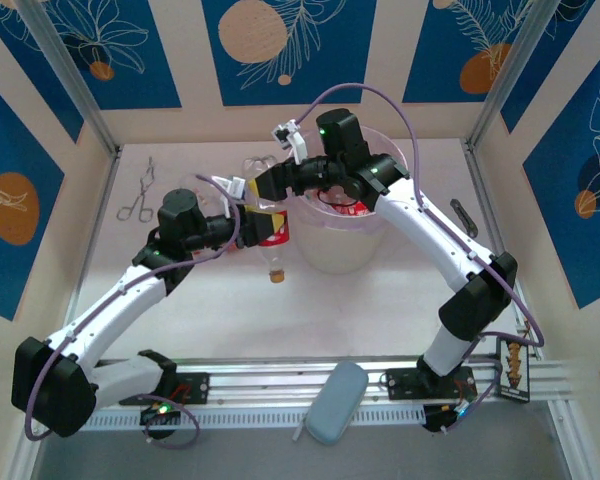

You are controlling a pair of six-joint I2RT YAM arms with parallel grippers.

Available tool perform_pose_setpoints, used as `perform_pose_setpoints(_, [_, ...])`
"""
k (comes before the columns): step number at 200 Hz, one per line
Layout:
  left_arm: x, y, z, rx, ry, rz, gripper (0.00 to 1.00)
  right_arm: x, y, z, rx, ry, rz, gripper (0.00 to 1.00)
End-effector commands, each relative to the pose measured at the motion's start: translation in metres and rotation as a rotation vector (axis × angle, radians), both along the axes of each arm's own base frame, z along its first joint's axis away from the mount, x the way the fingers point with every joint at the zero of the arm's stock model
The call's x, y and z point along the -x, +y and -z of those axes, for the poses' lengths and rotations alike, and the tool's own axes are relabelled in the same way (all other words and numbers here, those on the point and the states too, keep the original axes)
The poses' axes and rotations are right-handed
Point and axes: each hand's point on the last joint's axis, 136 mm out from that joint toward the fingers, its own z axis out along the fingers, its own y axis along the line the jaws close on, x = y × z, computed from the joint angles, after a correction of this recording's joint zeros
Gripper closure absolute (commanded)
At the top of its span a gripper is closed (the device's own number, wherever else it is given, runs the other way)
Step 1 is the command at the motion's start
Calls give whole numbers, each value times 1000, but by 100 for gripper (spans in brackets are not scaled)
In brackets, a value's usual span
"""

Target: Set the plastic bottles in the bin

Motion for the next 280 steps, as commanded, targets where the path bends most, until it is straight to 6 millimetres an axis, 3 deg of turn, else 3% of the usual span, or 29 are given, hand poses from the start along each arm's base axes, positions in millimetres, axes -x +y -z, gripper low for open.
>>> perform_pose_setpoints(1, [11,3,-33,42,-166,32,17,-14,-9,16,55,5,70,37])
perform_pose_setpoints(19, [11,8,-29,24,-165,13,0,-19,-14,7,54,-33,100,37])
perform_pose_setpoints(63, [27,19,-31,-3,-181,27,0,-35,-38,-42,43,-193,247,38])
perform_pose_setpoints(101, [41,26,-42,-8,-239,24,0,-35,-72,-111,-61,-332,371,38])
perform_pose_setpoints(127, [35,24,-54,5,-236,15,0,-32,-105,-149,-121,-401,463,38])
perform_pose_setpoints(152, [15,21,-65,0,-223,-34,1,-33,-141,-164,-141,-421,555,38])
perform_pose_setpoints(186, [-35,24,-54,-120,-167,-191,3,-46,-186,-152,-75,-422,691,38])
perform_pose_setpoints(210, [-53,11,-55,-105,-144,-187,3,-61,-207,-129,11,-389,751,38])
perform_pose_setpoints(235, [-70,2,-50,-161,-146,-228,3,-76,-208,-101,87,-325,743,38])
perform_pose_setpoints(280, [-91,-14,-30,-232,-126,-260,9,-88,-189,-48,176,-219,687,37])
